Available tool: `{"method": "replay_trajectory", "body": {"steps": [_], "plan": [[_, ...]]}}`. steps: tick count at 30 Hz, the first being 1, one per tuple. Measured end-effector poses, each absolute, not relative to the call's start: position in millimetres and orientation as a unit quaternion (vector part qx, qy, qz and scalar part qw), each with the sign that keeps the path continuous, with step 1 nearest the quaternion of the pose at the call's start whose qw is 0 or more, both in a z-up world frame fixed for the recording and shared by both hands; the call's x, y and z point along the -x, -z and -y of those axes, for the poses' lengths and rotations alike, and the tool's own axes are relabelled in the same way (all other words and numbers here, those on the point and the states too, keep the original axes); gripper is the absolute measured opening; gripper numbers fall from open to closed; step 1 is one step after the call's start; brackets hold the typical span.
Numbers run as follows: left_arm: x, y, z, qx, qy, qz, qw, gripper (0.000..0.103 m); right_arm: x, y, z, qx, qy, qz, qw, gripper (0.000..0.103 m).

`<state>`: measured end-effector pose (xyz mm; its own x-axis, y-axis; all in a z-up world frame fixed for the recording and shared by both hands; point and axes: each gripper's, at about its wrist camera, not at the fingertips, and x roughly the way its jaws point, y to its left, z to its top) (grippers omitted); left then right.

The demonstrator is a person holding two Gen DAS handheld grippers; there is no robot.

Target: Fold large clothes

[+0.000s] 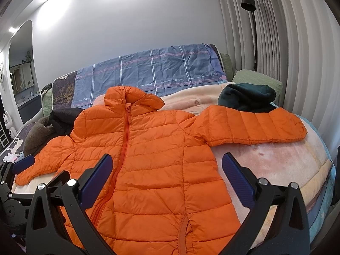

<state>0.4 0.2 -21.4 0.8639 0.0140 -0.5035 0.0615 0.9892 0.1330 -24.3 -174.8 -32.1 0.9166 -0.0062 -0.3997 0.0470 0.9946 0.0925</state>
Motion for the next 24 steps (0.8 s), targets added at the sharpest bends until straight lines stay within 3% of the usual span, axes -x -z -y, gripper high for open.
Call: {"method": "replay_trajectory", "body": {"steps": [24], "plan": [[-41.4,3.4,-8.6,-0.082,0.068,-0.289,0.951,0.101,-7.8,1.3,169.4,-0.026,-0.034,-0.208,0.977,0.102]]}}
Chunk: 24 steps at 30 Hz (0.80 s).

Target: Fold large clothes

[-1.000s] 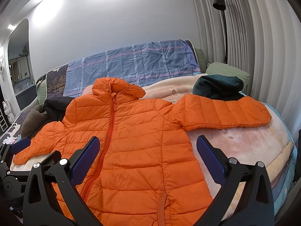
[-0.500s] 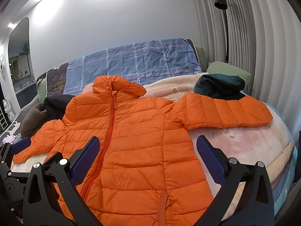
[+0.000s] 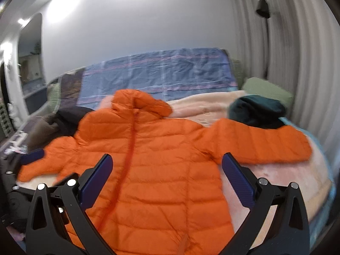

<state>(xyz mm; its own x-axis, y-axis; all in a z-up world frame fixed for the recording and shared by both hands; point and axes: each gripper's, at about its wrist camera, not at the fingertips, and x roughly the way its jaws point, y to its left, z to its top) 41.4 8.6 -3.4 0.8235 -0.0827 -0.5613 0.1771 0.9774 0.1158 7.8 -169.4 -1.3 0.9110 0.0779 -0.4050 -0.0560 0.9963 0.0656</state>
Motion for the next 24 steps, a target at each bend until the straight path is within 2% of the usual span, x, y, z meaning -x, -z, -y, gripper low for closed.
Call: {"method": "replay_trajectory", "body": {"steps": [5,9,17,24], "plan": [[-100.1,-3.0,-26.4,-0.059,0.056,-0.305,0.949,0.101,-81.4,-14.6,192.5,-0.070,-0.059,-0.246,0.965,0.102],[-145.3,4.8,-37.7,-0.039,0.055,-0.325,0.943,0.101,-160.1,-6.7,205.1,-0.087,-0.094,-0.303,0.944,0.102],[-258.9,13.3,-53.6,-0.028,0.081,-0.354,0.931,0.101,-318.6,33.4,230.4,-0.280,-0.172,-0.385,0.863,0.102],[-396.3,-7.1,-83.4,0.051,0.097,-0.383,0.917,0.101,-425.5,55.9,231.7,-0.360,-0.206,-0.408,0.813,0.102]]}}
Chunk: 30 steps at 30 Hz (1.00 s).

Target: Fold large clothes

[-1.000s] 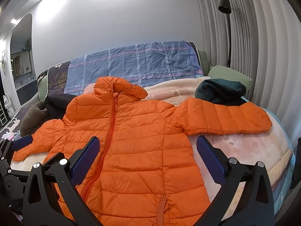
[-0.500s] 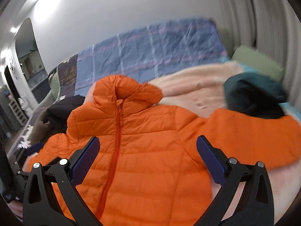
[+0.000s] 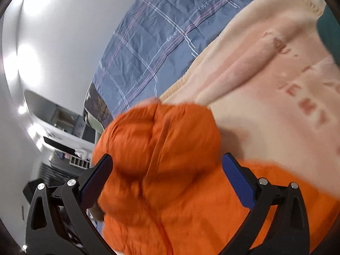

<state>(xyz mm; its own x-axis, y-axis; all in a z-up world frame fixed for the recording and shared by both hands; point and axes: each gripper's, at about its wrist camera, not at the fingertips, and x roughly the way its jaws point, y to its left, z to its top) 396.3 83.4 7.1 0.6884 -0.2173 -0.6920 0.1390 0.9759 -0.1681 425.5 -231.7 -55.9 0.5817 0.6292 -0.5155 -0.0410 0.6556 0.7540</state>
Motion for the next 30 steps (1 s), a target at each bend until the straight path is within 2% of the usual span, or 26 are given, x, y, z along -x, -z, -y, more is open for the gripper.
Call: {"method": "replay_trajectory", "body": {"steps": [6,8,9,10,11,12,13,18,20,21,22,24,26,30], "plan": [[-469.4,22.5,-84.2,0.125,0.141,-0.433,0.881,0.099,-482.1,101.8,225.5,-0.399,-0.202,-0.456,0.770,0.102],[-471.9,22.1,-76.7,0.112,0.159,-0.413,0.890,0.084,-488.7,105.3,220.3,-0.424,-0.239,-0.443,0.752,0.100],[-472.3,20.7,-72.8,0.110,0.176,-0.408,0.889,0.063,-489.1,103.4,217.6,-0.436,-0.259,-0.433,0.746,0.095],[-470.3,18.2,-68.6,0.110,0.198,-0.401,0.888,0.050,-487.9,96.9,213.8,-0.436,-0.279,-0.416,0.747,0.080],[-466.1,13.7,-65.8,0.106,0.209,-0.390,0.891,0.049,-484.7,87.7,212.2,-0.425,-0.287,-0.401,0.759,0.070],[-461.9,7.6,-63.4,0.095,0.213,-0.376,0.897,0.047,-480.2,77.6,210.9,-0.409,-0.291,-0.385,0.774,0.066],[-451.6,-1.8,-60.6,0.079,0.219,-0.355,0.905,0.047,-472.4,62.0,209.4,-0.392,-0.303,-0.364,0.789,0.060],[-410.8,-41.2,-60.7,0.051,0.238,-0.308,0.920,0.049,-424.7,-2.3,213.7,-0.336,-0.361,-0.292,0.820,0.060],[-388.6,-56.5,-64.9,0.041,0.249,-0.289,0.923,0.055,-401.8,-23.0,214.3,-0.294,-0.369,-0.278,0.837,0.061],[-377.0,-62.0,-66.8,0.035,0.251,-0.279,0.926,0.062,-391.4,-31.5,213.1,-0.270,-0.372,-0.273,0.845,0.061],[-363.1,-68.3,-70.7,0.030,0.251,-0.268,0.930,0.067,-375.9,-39.4,212.5,-0.244,-0.376,-0.267,0.853,0.064],[-336.6,-74.1,-76.1,0.021,0.260,-0.250,0.932,0.070,-350.3,-43.7,211.8,-0.208,-0.378,-0.262,0.863,0.073],[-315.9,-74.0,-80.5,0.016,0.267,-0.244,0.932,0.073,-322.0,-47.6,209.0,-0.174,-0.368,-0.257,0.876,0.086],[-277.3,-63.0,-87.2,0.004,0.286,-0.251,0.925,0.076,-281.6,-33.8,210.2,-0.139,-0.379,-0.264,0.876,0.089]]}}
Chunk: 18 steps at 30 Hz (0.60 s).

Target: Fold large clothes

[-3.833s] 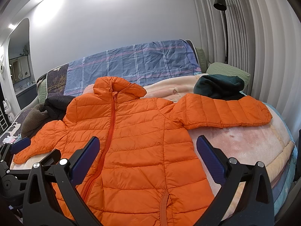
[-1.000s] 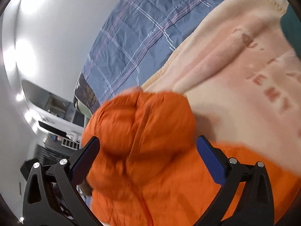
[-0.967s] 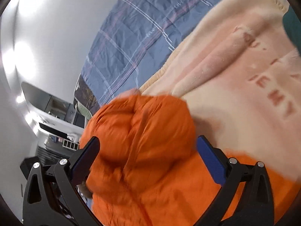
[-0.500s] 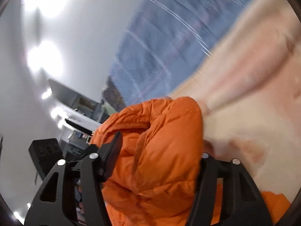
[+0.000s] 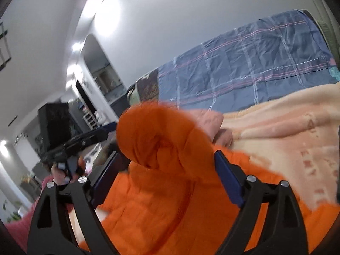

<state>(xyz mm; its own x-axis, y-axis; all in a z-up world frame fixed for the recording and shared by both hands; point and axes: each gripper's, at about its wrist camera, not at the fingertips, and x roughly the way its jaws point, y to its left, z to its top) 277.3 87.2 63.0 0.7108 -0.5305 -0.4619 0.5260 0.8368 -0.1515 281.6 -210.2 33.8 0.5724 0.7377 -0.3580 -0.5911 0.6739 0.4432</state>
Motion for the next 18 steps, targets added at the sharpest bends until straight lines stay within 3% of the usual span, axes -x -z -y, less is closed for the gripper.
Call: {"method": "replay_trajectory", "body": {"steps": [8,9,11,13,16,18], "plan": [[-255.9,-24.6,-93.7,0.020,0.270,-0.292,0.917,0.078,-224.4,-6.7,210.6,-0.133,-0.345,-0.302,0.879,0.088],[-258.0,-13.6,-86.4,0.017,0.273,-0.306,0.912,0.075,-225.7,0.8,205.9,-0.135,-0.319,-0.318,0.883,0.083],[-256.4,5.3,-71.7,-0.005,0.269,-0.319,0.909,0.067,-235.5,29.1,188.2,-0.121,-0.269,-0.371,0.880,0.047],[-258.7,34.1,-52.9,-0.038,0.261,-0.342,0.902,0.057,-243.6,55.4,173.9,-0.107,-0.246,-0.407,0.873,0.033],[-270.2,82.0,-34.3,-0.086,0.235,-0.387,0.888,0.046,-258.6,94.5,158.5,-0.096,-0.223,-0.443,0.863,0.030],[-280.0,118.0,-26.8,-0.143,0.190,-0.403,0.884,0.046,-262.9,114.9,151.8,-0.078,-0.213,-0.452,0.863,0.029]]}}
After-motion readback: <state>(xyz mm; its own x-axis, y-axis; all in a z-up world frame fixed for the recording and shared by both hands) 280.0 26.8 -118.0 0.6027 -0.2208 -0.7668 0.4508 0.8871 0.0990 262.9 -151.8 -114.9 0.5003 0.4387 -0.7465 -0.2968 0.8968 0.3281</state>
